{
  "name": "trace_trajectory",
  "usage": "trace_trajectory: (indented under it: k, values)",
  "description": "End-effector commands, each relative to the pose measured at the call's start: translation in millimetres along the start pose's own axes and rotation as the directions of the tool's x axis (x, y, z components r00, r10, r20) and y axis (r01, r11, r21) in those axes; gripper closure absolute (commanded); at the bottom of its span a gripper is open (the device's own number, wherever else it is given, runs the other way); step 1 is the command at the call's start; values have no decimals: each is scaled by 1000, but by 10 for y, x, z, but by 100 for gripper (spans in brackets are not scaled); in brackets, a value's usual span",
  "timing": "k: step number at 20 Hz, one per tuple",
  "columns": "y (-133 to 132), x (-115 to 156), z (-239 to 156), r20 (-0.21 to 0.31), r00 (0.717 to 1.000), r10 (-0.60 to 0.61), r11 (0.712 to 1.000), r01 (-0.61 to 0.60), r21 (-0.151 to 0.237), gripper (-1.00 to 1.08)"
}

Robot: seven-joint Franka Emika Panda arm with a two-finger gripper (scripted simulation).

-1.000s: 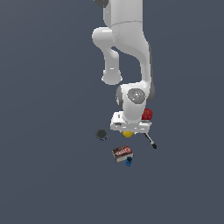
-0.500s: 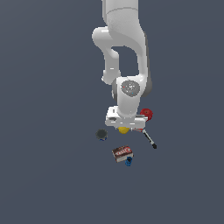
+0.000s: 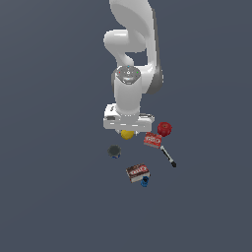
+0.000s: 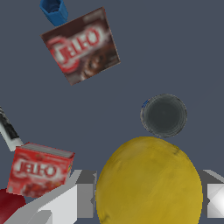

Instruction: Pick up a designated object from a clutter of objects.

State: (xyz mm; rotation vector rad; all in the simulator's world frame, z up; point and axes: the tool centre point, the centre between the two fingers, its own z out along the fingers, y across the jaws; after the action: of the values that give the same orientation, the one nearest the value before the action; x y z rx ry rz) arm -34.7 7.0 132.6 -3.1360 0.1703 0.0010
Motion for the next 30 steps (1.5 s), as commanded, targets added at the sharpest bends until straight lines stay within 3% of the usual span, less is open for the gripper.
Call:
trace_trajectory:
  k: [1, 21, 30]
  values:
    - [187, -39, -229, -1, 1000, 0, 1000, 0, 2, 108]
    - [1785, -316, -2152, -1, 1000, 1, 1000, -1, 3, 108]
    - [2298, -365, -2765, 0, 1000, 1, 1000, -1, 0, 108]
